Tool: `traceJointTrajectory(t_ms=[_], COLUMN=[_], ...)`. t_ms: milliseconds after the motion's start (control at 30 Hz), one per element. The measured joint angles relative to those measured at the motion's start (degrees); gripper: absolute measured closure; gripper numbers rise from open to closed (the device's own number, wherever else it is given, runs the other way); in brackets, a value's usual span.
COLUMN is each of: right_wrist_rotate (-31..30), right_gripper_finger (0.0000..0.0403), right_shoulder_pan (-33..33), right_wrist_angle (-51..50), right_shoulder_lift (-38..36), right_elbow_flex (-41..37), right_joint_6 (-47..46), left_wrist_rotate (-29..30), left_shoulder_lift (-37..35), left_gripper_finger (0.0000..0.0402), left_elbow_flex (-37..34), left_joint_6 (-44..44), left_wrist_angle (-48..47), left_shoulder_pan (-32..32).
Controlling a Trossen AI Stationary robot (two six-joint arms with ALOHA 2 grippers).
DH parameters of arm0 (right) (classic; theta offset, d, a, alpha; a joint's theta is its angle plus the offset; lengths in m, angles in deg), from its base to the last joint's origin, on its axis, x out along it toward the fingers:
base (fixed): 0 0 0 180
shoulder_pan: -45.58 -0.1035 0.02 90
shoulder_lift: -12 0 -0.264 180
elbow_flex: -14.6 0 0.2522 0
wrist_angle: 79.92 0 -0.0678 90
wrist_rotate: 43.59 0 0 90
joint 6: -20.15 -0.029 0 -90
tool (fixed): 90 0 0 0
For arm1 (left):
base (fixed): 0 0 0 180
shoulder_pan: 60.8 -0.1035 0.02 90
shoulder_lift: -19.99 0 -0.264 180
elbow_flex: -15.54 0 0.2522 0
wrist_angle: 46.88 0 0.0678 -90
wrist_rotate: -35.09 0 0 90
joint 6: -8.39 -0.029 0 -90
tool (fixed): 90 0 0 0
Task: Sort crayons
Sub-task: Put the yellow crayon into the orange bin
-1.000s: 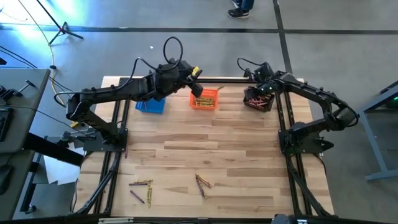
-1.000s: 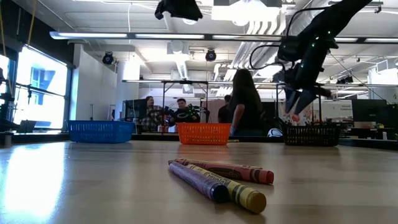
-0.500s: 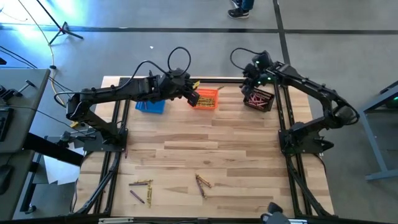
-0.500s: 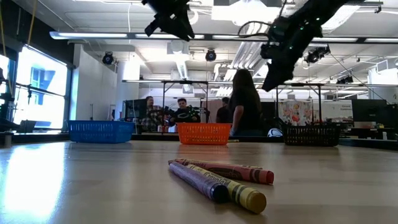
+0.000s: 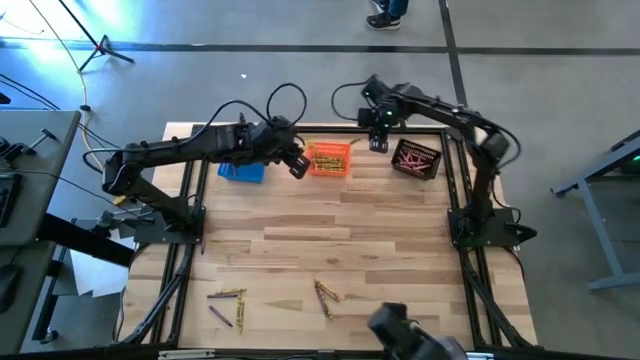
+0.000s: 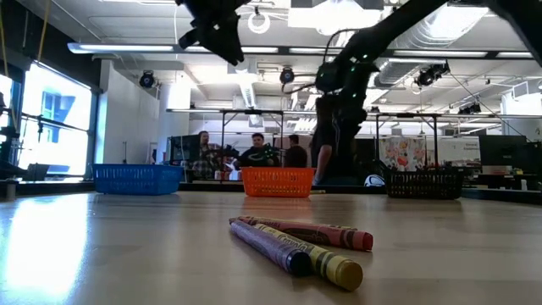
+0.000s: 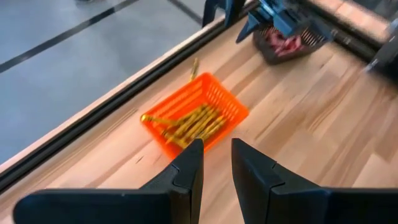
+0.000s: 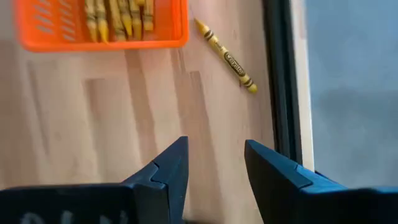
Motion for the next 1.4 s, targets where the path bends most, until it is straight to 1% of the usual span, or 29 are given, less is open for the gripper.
traceJointTrajectory(t_ms=[133, 267, 400, 533, 800, 1000, 1267, 1400], right_wrist_rotate=[-1.11, -2.61, -4.47, -8.19, -6.75, -5.67, -5.05, -2.90], right_gripper_finger=[0.0259, 0.0259, 0.0259, 0.0259, 0.0259, 0.0262, 0.0302, 0.0329], right_shoulder_pan=[-0.60, -1.41, -2.08, -2.89, -4.17, -4.49, -3.78, -3.22], right_wrist_angle=[-3.69, -3.99, -3.16, -0.68, 4.83, 5.57, 5.13, 4.15], right_shoulder_lift=[6.73, 11.51, 14.74, 16.59, 18.71, 19.97, 22.94, 24.07], right_elbow_flex=[6.56, 10.48, 12.55, 12.83, 12.93, 12.91, 13.16, 13.18], right_joint_6=[6.43, 12.86, 20.20, 22.83, 24.53, 24.52, 21.96, 18.15], left_wrist_rotate=[0.48, 2.12, 3.03, 4.48, 5.14, 5.11, 5.14, 5.14], left_shoulder_lift=[-1.34, -2.37, -2.99, -3.02, -3.02, -3.02, -3.02, -3.02], left_gripper_finger=[0.0335, 0.0334, 0.0336, 0.0337, 0.0337, 0.0337, 0.0337, 0.0337], left_elbow_flex=[0.00, 0.00, 0.00, 0.00, 0.00, 0.00, 0.00, 0.00], left_joint_6=[-0.04, -0.05, -0.09, -0.11, -2.01, -2.03, -3.50, -3.48], left_wrist_angle=[-4.28, -7.58, -9.68, -11.24, -11.79, -11.80, -11.76, -11.74], left_shoulder_pan=[0.00, 0.00, 0.00, 0.00, -1.71, -2.69, -2.73, -2.73])
